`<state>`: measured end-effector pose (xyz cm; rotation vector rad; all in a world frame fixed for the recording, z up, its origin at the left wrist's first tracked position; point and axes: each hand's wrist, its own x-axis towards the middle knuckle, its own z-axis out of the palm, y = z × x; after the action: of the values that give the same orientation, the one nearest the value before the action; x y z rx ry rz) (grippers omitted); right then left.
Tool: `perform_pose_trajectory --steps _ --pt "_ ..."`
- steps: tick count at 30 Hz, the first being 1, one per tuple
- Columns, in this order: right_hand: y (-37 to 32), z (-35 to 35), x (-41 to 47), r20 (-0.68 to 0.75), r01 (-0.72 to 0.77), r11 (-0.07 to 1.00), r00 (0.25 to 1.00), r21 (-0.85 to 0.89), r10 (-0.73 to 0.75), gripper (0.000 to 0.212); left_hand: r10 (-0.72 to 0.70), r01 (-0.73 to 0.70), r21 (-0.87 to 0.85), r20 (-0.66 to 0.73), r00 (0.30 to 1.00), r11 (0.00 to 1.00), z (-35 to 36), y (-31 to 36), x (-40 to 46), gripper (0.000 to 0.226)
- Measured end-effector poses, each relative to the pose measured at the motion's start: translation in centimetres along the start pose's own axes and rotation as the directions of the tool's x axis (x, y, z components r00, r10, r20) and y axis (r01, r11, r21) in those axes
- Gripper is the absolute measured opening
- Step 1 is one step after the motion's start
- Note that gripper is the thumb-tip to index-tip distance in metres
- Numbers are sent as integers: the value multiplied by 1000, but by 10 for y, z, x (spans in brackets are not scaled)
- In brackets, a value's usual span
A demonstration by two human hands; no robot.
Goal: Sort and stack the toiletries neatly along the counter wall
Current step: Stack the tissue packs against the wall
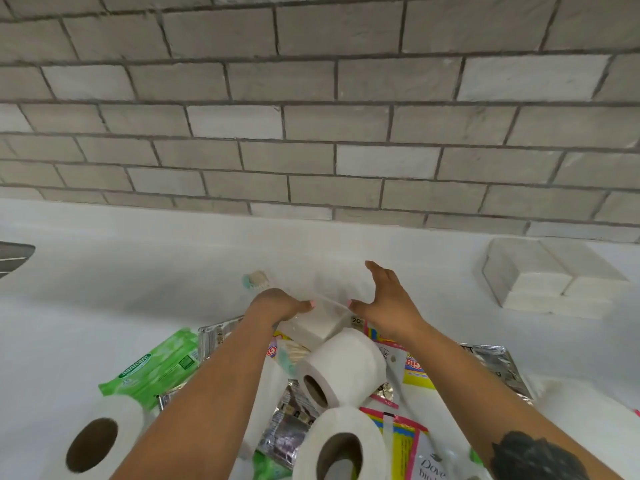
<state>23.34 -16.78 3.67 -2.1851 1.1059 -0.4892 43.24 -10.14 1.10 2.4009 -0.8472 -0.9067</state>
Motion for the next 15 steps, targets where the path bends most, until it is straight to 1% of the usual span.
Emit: perform_pose_trajectory --steps 3,6,7,9,11,15 --pt "1 1 -1 -2 -7 1000 1000 3 7 84 15 -13 33 -55 998 999 0 3 -9 72" --pt "2 1 -2 -7 -12 1000 1000 4 12 83 34 -37 -23 -137 990 999 2 6 -9 59" --pt "2 1 -2 -8 -13 1000 1000 5 13 83 42 -51 -51 -172 984 997 2 7 -10 58" --pt "3 1 -3 -12 -15 1000 1000 6 15 83 43 -58 -70 -206 978 996 2 5 -7 65" --pt "5 1 -3 -10 -22 1000 1000 11 22 83 42 -50 -39 -186 982 998 3 3 -6 72" --pt "7 3 -3 8 -35 999 999 2 35 83 15 -25 -87 -107 994 996 7 -1 0 68"
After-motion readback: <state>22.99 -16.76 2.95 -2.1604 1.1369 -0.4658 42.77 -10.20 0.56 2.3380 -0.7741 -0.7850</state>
